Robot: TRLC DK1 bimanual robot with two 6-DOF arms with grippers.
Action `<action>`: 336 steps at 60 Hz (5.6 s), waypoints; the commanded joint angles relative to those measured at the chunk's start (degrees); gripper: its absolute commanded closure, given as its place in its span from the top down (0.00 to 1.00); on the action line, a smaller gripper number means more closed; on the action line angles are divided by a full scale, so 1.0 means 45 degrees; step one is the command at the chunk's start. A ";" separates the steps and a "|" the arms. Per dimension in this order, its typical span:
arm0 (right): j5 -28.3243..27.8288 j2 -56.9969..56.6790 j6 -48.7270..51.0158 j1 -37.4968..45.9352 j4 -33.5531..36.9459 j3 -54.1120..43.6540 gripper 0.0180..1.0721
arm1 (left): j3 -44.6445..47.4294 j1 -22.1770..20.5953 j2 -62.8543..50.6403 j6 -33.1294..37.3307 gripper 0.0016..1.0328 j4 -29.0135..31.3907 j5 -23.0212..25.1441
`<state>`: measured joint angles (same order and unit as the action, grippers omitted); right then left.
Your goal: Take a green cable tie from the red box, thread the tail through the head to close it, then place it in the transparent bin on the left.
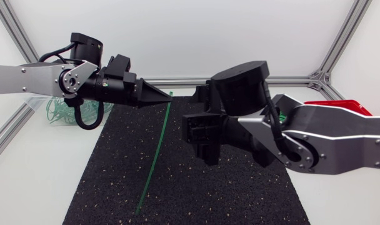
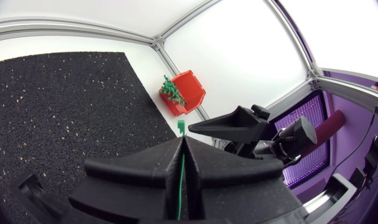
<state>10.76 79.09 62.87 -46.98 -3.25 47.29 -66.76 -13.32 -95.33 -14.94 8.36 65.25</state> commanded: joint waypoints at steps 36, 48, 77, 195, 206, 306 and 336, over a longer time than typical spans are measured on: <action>0.0303 0.1780 0.3489 -0.2314 -0.4220 -0.1368 0.53 | -0.1902 0.0382 -0.2058 0.0097 0.03 0.1287 0.2042; 0.0303 0.2229 0.3997 -0.2997 -0.5079 -0.1797 0.50 | -0.2059 0.0539 -0.2214 0.0136 0.03 0.1502 0.2081; 0.0323 0.3401 0.4447 -0.4150 -0.5802 -0.2129 0.42 | -0.2117 0.0597 -0.2273 0.0195 0.03 0.1736 0.2081; 0.0889 0.2522 0.3255 -0.5595 -0.4708 -0.1719 0.05 | -0.1883 0.0187 -0.2117 0.2324 0.03 0.3591 0.1612; -0.0341 0.2425 0.1165 -0.5165 -0.2501 -0.0762 0.05 | -0.1570 0.0187 -0.1726 0.2910 0.03 0.3611 0.1398; -1.3603 0.3206 -1.1081 0.1788 0.9628 0.5800 0.05 | 0.1789 -0.0360 0.0423 0.1542 0.03 -0.2444 0.0343; -1.3798 0.3577 -1.2370 0.3253 1.1659 0.6445 0.05 | 0.3606 -0.0614 0.0911 -0.0547 0.03 -0.6916 0.0089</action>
<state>-51.03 93.38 9.08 -33.65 48.05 75.13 -52.66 -15.53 -92.16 -14.94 -21.12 65.63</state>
